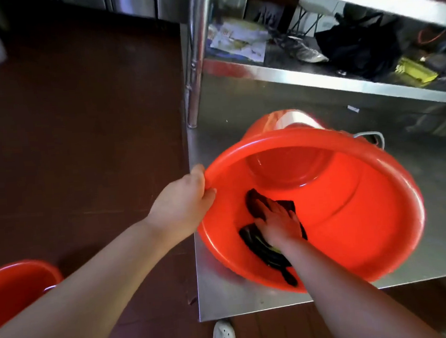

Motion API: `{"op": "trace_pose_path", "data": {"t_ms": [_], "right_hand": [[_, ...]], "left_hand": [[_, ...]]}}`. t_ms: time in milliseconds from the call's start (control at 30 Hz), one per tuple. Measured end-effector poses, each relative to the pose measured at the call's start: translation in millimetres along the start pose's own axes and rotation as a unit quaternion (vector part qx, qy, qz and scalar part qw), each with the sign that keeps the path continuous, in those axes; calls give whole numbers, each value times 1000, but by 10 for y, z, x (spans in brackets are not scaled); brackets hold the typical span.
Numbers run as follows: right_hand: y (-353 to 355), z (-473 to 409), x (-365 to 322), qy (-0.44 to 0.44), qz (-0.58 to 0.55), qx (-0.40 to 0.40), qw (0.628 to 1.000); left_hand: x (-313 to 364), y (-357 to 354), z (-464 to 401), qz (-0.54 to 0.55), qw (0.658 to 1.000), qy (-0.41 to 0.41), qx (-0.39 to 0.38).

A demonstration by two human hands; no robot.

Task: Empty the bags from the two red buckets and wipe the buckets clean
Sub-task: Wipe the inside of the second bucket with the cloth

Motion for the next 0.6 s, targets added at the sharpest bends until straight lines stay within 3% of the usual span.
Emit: {"op": "trace_pose_path", "data": {"t_ms": [233, 400, 600], "right_hand": [[361, 292, -14, -104, 19, -14, 994], [405, 372, -43, -98, -28, 10, 995], [1122, 121, 73, -97, 22, 236, 967]], "left_hand": [[216, 558, 137, -50, 997, -47, 48], [303, 724, 83, -27, 998, -42, 49], [424, 704, -144, -26, 996, -43, 67]]}}
Point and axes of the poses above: each hand's wrist, its own z-axis away from the middle knuckle, its own y-axis out of the back of the hand, x = y × z, the point moved 5 cm from there along -z, towards the middle knuckle, and after that the axes turned 7 degrees about y, right-handed, at the moved point
